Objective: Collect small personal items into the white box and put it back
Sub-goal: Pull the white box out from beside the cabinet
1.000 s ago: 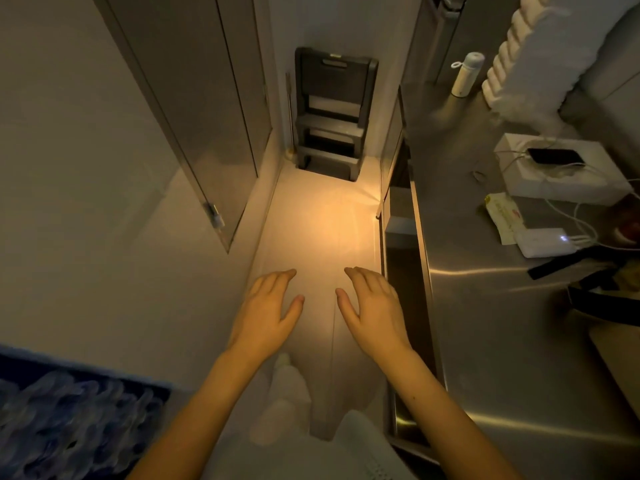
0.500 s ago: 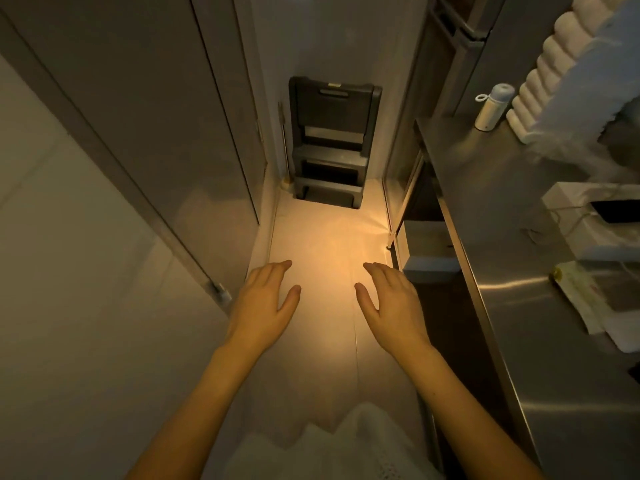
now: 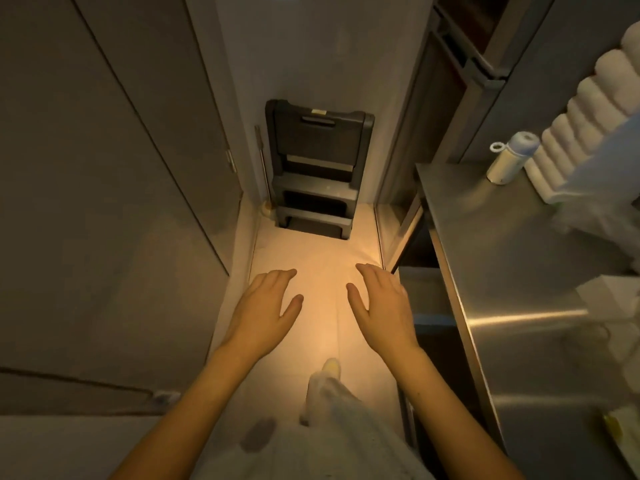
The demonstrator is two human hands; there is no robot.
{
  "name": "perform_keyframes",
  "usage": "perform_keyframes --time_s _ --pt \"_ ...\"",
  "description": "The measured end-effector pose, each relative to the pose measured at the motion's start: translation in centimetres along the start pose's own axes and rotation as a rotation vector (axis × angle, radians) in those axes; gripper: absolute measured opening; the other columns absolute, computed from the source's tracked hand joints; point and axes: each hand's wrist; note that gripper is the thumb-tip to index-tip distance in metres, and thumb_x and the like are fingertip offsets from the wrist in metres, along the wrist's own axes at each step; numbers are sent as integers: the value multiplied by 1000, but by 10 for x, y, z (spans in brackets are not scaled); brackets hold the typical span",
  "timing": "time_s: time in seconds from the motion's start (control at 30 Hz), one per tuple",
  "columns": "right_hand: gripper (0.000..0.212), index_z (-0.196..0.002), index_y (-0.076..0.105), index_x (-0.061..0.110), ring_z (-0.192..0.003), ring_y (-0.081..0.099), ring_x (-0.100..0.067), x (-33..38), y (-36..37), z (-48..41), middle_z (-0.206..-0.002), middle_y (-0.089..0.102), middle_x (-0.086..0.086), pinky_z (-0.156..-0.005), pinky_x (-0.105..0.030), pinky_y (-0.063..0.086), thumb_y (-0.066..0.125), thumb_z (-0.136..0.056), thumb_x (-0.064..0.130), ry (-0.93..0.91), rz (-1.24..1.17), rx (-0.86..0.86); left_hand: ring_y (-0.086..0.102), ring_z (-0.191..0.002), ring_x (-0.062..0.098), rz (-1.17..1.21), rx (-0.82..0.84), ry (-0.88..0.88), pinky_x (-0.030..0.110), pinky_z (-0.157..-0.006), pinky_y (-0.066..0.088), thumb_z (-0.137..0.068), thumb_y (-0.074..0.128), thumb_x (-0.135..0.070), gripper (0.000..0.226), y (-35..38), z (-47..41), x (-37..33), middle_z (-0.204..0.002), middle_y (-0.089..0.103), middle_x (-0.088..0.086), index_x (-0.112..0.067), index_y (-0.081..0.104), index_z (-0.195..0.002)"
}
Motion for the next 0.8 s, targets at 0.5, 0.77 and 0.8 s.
perform_keyframes --time_s 0.5,0.77,0.8 --pt "43 -134 48 22 -127 45 -13 -44 -41 -249 -134 53 4 -104 -30 31 44 -96 42 -11 0 -158 43 -123 11 -52 -23 136 23 -97 33 -92 39 -41 49 -13 -275 -36 -131 52 -5 -20 44 -136" --pt "45 -132 49 19 -124 46 -14 -80 -39 -315 -131 55 1 -103 -36 40 36 -96 43 180 40 -298 42 -122 10 -38 131 362 31 -99 41 -94 44 -41 45 15 -404 -41 -131 52 -8 -23 43 -135" --pt "45 -131 50 18 -123 46 -15 -84 -39 -323 -130 55 1 -102 -37 41 37 -96 42 215 55 -325 42 -123 10 -37 160 407 31 -99 41 -94 44 -41 45 19 -423 -44 -131 51 -7 -23 43 -135"
Point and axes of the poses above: each hand's wrist, its own z-axis away from the middle knuckle, its own y-axis out of the palm, x = y × z
